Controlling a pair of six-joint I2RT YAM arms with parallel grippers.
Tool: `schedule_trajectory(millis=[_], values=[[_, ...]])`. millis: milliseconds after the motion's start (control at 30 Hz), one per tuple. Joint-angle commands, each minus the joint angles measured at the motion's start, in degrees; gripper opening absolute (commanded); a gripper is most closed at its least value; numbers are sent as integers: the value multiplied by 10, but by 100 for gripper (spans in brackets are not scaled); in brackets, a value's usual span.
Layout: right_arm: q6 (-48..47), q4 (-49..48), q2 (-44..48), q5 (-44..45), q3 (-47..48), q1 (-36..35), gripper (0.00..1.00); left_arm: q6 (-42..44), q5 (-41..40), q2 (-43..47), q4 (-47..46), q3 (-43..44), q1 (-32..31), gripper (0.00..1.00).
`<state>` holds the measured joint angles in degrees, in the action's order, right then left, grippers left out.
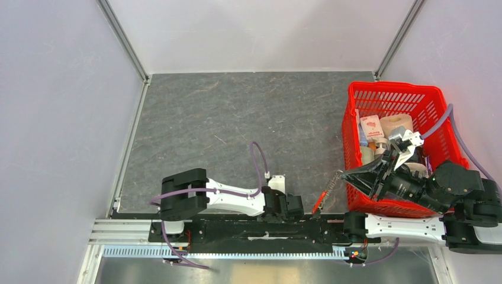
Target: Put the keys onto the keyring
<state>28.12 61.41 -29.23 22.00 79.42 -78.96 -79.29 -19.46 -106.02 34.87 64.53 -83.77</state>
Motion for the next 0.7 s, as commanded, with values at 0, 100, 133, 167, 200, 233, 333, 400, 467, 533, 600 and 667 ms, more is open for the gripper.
schedule_trajectory(millis=[0,100,133,167,200,233,333,400,467,533,600,667], values=[[4,-18,15,-4,-8,-1,0,-43,-27,-32,15,15,1,84],[8,-18,20,-10,-12,-1,0,-45,-19,-50,16,18,2,80],[9,-18,21,-11,-14,-1,0,-47,-17,-54,16,18,1,78],[11,-18,23,-12,-15,-1,0,-49,-16,-59,16,17,1,75],[12,-18,25,-13,-15,-1,0,-49,-15,-62,16,16,1,72],[14,-18,26,-14,-16,-1,0,-50,-15,-65,16,16,1,70],[17,-20,28,-17,-18,-1,0,-51,-12,-66,9,8,0,61],[17,-22,27,-20,-19,-1,0,-52,-13,-60,2,-1,1,53],[18,-25,26,-21,-21,-1,0,-53,-14,-53,-6,-12,1,45],[17,-28,24,-23,-24,-1,0,-54,-16,-43,-8,-21,1,34],[16,-31,23,-23,-26,0,0,-57,-19,-31,-8,-34,1,27],[14,-34,21,-24,-28,-1,0,-58,-25,-16,-7,-45,0,21]])
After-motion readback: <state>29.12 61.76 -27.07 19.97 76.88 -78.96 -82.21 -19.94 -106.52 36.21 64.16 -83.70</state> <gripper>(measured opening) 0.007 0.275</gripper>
